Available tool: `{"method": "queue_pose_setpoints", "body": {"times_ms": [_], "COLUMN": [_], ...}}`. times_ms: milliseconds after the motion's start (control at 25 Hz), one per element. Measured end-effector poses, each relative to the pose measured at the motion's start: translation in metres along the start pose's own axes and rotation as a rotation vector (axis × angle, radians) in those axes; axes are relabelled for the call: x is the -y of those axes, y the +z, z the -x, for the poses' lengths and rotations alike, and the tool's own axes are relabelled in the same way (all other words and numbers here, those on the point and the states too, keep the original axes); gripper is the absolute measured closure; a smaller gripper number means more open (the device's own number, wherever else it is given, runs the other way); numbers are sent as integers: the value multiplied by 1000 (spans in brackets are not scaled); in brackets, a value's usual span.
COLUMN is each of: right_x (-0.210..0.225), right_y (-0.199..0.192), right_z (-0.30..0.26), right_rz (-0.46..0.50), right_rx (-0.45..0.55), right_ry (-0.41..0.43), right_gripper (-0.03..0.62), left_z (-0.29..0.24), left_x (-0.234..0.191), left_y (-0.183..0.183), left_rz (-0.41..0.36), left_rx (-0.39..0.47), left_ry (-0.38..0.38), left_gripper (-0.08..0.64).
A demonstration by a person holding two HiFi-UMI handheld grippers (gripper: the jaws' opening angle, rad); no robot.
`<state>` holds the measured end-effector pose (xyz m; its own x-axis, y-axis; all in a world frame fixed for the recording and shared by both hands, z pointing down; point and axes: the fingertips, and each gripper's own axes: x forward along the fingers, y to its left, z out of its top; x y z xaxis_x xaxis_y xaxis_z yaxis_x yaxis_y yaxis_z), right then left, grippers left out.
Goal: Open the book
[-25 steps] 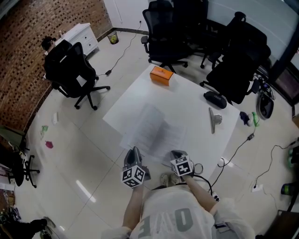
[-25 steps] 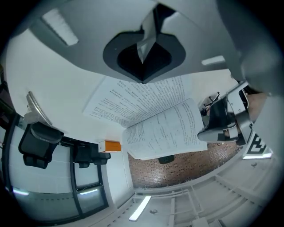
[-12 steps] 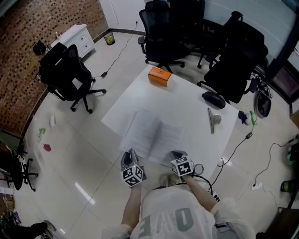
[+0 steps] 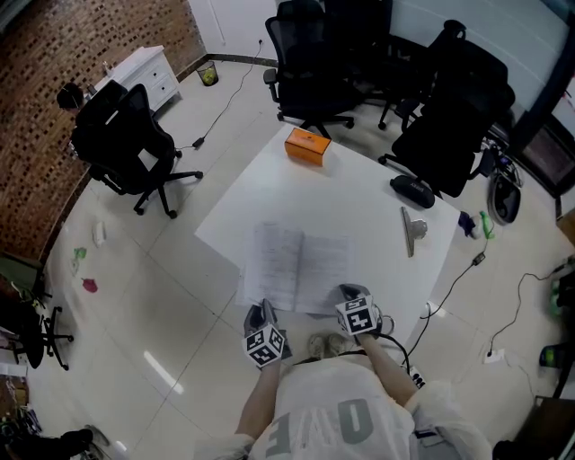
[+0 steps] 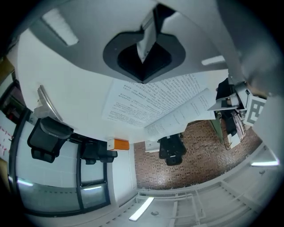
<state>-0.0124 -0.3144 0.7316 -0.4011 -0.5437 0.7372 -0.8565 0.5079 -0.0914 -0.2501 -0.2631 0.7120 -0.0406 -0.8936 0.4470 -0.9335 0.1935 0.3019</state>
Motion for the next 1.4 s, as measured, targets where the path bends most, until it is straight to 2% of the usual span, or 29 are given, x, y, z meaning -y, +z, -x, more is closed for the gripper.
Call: {"method": "queue_pose_setpoints", "body": {"times_ms": [200, 280, 400, 680, 880, 1080, 1200, 1320, 1400], "right_x": [31, 41, 46, 57, 59, 62, 60, 59, 61], "right_y": [3, 2, 2, 1, 6, 7, 10, 10, 9], "right_z": [6, 9, 9, 6, 6, 3, 4, 6, 5], "right_rz": [-25, -34, -28, -42, -61, -39, -37, -34, -36], "right_rx": [9, 17, 23, 39, 48, 47, 46, 50, 47], "right_ry": [-86, -112, -125, -148, -151, -151, -149, -147, -148], "right_gripper": [589, 589, 589, 589, 589, 589, 589, 589, 589], "left_z": [0, -2, -1, 12, 16, 20, 24, 37, 44], "left_x": [27, 29, 26, 32, 33, 32, 21, -4, -19], "left_y": [-17, -18, -17, -8, -6, -17, -25, -36, -33], "left_rz": [-11, 16, 48, -47, -52, -55, -37, -33, -24], "left_rx": [-51, -56, -44, 11, 14, -9, -32, -53, -28], "left_ry": [-102, -122, -131, -163, -173, -180, -150, -47, 19], "left_gripper": [458, 449, 431, 388, 369, 351, 328, 341, 351]}}
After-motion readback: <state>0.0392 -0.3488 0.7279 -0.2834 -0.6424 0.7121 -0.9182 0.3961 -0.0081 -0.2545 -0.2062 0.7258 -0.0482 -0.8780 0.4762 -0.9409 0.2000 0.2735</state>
